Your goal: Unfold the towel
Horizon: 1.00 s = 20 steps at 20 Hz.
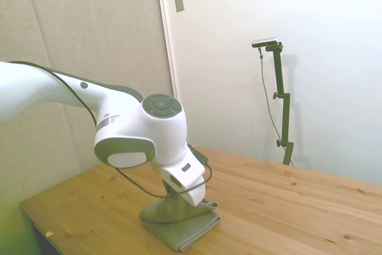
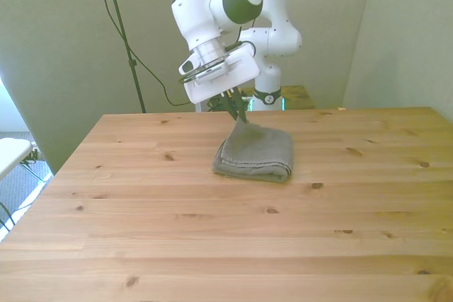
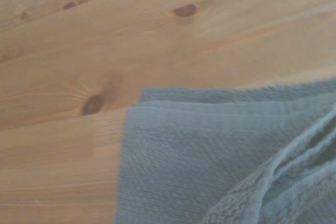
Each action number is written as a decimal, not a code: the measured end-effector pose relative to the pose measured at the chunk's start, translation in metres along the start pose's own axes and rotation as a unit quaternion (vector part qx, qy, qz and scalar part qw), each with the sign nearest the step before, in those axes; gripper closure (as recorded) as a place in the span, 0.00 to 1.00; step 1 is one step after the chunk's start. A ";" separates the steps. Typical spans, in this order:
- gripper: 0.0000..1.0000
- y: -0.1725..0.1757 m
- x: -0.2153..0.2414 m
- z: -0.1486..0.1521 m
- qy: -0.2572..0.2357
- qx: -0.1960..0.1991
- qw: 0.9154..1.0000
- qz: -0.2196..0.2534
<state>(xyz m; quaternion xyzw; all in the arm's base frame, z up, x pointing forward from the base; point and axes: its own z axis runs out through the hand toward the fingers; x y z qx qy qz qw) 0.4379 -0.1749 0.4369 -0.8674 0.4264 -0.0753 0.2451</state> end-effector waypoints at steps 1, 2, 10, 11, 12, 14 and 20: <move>1.00 -0.017 -0.006 0.001 0.000 0.001 1.000 -0.012; 1.00 -0.035 -0.012 0.001 -0.001 0.002 1.000 -0.027; 0.00 -0.151 -0.100 0.044 -0.028 0.001 0.983 -0.183; 0.00 -0.158 -0.110 0.054 -0.034 -0.003 0.978 -0.204; 0.00 -0.162 -0.117 0.064 -0.042 -0.007 0.974 -0.224; 0.00 -0.169 -0.128 0.084 -0.061 -0.016 0.963 -0.263; 0.00 -0.187 -0.127 0.123 -0.151 -0.037 0.930 -0.332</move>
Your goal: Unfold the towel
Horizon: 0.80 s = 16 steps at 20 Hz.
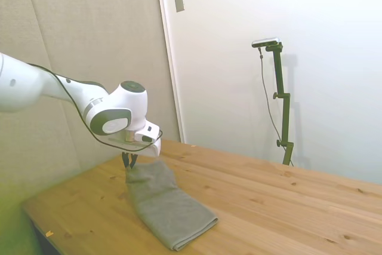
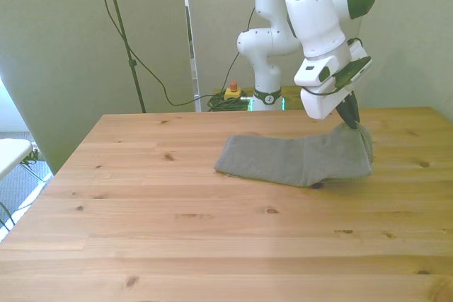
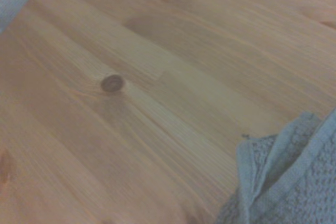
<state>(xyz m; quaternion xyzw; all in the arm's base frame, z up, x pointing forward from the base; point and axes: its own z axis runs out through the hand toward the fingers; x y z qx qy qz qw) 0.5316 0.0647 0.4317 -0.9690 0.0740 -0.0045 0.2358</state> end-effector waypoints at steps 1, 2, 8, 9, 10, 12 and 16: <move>0.00 -0.005 0.005 0.001 -0.010 0.002 1.000 -0.007; 0.00 -0.011 0.009 0.001 -0.017 0.005 1.000 -0.012; 0.00 -0.033 0.019 -0.006 -0.029 0.006 0.999 -0.012; 0.00 -0.033 0.021 -0.008 -0.017 -0.007 1.000 0.009; 0.00 -0.031 0.025 -0.009 -0.001 -0.020 0.999 0.028; 0.00 -0.015 0.036 -0.004 0.030 -0.049 0.997 0.060; 0.00 0.027 0.047 0.002 0.060 -0.083 0.983 0.150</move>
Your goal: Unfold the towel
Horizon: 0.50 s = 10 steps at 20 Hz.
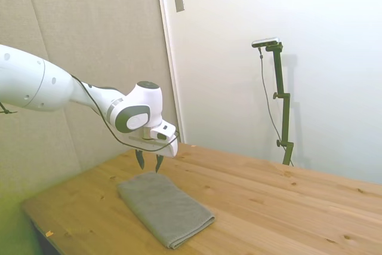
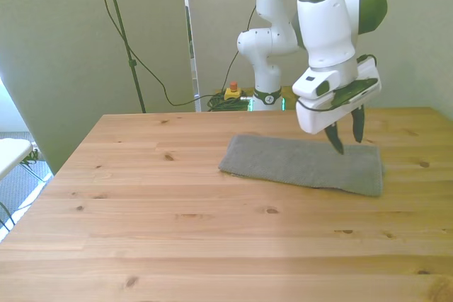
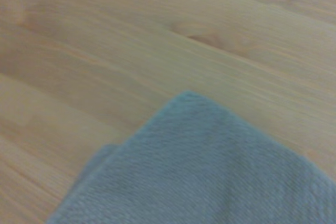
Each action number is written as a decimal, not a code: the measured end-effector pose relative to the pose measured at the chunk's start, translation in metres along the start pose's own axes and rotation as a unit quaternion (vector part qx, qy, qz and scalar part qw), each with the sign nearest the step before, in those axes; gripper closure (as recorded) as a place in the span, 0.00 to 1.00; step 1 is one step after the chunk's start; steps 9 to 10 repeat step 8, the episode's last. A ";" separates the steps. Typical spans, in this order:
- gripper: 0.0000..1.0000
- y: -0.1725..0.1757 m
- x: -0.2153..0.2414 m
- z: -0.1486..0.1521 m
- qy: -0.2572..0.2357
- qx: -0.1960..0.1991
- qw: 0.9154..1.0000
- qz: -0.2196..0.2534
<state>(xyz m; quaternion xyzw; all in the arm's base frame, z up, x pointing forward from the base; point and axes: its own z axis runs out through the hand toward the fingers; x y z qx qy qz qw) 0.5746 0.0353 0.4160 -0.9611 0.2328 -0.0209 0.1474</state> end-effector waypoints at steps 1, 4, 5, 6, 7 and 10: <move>0.00 0.005 -0.005 -0.003 0.004 -0.010 1.000 0.024; 0.00 0.016 -0.048 -0.025 0.028 -0.043 0.995 0.090; 0.00 0.019 -0.064 -0.032 0.038 -0.054 0.992 0.110; 0.00 0.022 -0.080 -0.040 0.047 -0.065 0.988 0.129; 0.00 0.024 -0.097 -0.048 0.054 -0.076 0.984 0.151; 0.00 0.028 -0.113 -0.056 0.061 -0.087 0.979 0.172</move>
